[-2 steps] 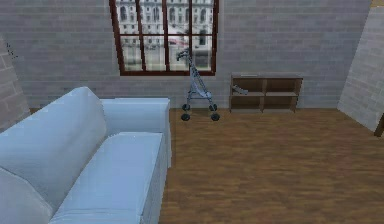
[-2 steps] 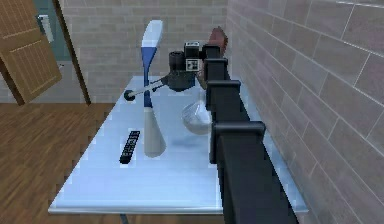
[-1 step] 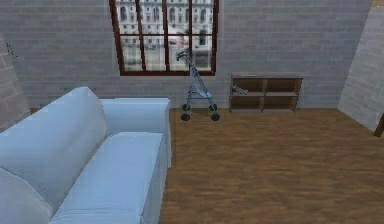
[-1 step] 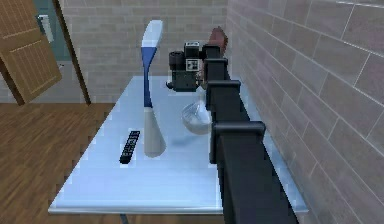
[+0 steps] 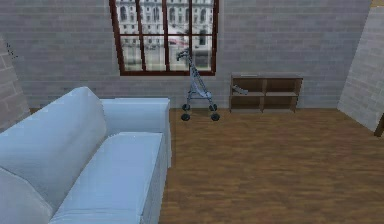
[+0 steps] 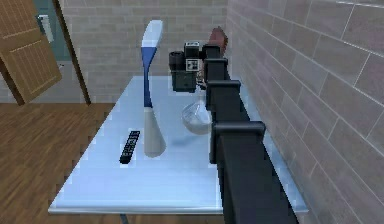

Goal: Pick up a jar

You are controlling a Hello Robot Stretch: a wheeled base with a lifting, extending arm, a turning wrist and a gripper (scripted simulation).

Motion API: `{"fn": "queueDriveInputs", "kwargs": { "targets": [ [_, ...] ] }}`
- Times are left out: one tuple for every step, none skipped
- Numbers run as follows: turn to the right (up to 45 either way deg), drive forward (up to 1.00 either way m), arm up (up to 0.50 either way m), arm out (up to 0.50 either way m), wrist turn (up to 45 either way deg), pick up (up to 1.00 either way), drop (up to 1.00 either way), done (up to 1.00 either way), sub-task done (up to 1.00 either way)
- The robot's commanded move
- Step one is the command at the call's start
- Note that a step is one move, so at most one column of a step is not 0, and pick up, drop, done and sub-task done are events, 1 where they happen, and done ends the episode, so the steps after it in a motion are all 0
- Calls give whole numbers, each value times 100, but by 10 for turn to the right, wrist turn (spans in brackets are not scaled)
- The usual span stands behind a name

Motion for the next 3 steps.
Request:
{"fn": "queueDriveInputs", "kwargs": {
  "targets": [
    [0,0,-18,0,0,0,0,0,0],
    [0,0,0,0,0,100,0,0,0],
    [0,0,10,0,0,0,0,0,0]
  ]
}}
